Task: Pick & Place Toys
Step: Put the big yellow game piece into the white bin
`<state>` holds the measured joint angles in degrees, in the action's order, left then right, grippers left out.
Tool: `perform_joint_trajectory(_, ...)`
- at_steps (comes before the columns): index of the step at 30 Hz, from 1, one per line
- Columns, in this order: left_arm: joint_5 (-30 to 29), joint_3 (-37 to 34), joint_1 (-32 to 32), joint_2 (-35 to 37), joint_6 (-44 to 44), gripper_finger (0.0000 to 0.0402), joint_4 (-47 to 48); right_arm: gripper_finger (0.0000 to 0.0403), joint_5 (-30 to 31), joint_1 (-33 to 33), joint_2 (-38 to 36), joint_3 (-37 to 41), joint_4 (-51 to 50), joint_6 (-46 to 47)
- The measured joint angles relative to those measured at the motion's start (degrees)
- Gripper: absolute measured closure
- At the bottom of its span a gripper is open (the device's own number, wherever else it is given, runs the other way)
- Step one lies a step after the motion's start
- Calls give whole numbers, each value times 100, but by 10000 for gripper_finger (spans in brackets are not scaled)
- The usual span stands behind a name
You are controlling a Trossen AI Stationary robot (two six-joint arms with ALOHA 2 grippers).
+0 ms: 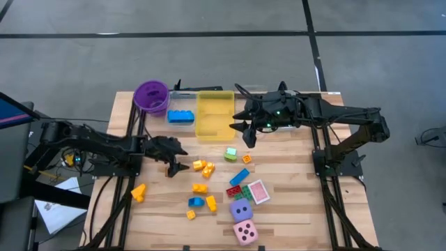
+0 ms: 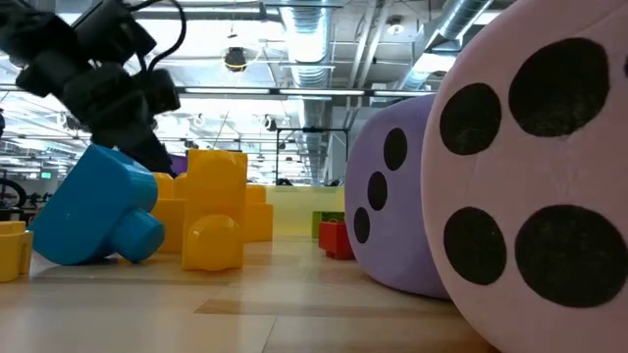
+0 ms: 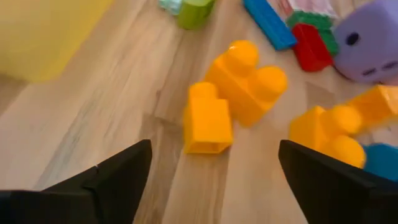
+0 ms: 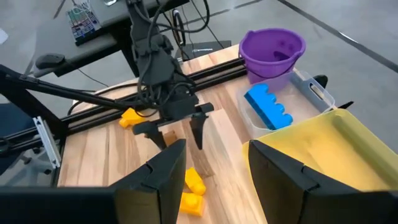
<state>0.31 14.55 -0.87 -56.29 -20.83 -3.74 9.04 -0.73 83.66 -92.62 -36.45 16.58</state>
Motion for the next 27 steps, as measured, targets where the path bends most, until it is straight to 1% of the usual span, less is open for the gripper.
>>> perform_joint_trajectory(3,-273,-268,91,-10,-93,33,-226,235,1,-2,0,0,0,0)
perform_joint_trajectory(8,-638,-480,307,-83,-56,16,-583,235,2,-2,0,0,0,0)
perform_joint_trajectory(12,-859,-509,534,-447,-48,11,-916,235,2,-9,0,0,0,0)
perform_joint_trajectory(18,-1144,-508,806,-1506,-45,11,-1886,235,2,-9,0,0,0,15)
perform_joint_trajectory(24,-1349,-488,866,-2768,-21,13,-3309,235,2,-9,0,0,2,13)
perform_joint_trajectory(27,-1397,-333,866,-3340,1,14,-3773,235,2,-9,0,0,2,13)
